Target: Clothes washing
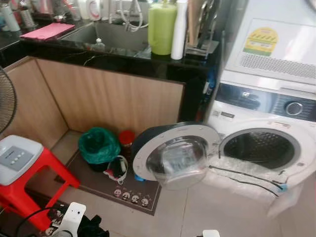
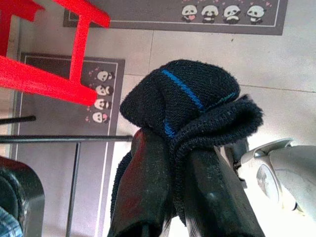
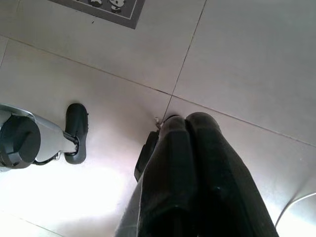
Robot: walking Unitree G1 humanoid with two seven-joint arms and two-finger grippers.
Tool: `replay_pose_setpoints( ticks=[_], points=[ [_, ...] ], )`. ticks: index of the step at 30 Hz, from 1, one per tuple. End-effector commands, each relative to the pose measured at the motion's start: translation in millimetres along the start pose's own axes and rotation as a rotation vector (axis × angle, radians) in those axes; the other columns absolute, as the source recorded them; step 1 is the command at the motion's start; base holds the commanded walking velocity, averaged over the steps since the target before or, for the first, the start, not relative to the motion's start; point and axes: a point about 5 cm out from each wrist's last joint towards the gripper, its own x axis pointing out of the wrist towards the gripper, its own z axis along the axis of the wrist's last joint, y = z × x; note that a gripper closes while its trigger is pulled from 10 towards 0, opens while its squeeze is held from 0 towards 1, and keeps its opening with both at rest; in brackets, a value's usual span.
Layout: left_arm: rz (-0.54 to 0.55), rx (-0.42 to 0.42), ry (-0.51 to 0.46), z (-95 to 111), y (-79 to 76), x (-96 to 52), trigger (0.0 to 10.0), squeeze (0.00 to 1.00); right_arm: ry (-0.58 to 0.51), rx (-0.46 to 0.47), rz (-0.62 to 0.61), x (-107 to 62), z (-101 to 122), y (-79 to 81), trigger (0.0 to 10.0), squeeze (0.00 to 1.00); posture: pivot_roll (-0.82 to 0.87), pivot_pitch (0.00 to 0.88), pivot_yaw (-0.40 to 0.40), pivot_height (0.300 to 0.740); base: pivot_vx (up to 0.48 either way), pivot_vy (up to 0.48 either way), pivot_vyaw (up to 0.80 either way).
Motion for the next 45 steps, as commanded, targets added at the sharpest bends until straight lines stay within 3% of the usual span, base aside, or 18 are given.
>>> replay_pose_setpoints(
  ticks=[1,18,45],
  points=[
    [0.001,0.017,0.0,1.1,2.9,-0.1,10.0,0.0,-0.004,0.013,-0.01,0.1,0.5,-0.1,10.0,0.0,0.2,0.0,-0.021,0.74,0.0,0.0,0.0],
    [-0.013,0.004,-0.006,1.5,-5.2,0.7,10.0,0.0,0.002,0.006,-0.023,-0.9,-1.4,-8.8,10.0,0.0,0.17,0.0,-0.075,0.74,0.0,0.0,0.0],
    [-0.034,0.017,0.004,-1.3,-8.7,0.4,10.0,0.0,0.003,0.013,-0.023,-1.8,-4.6,-10.4,10.0,0.0,0.14,0.0,-0.069,0.74,0.0,-0.051,0.0]
  ],
)
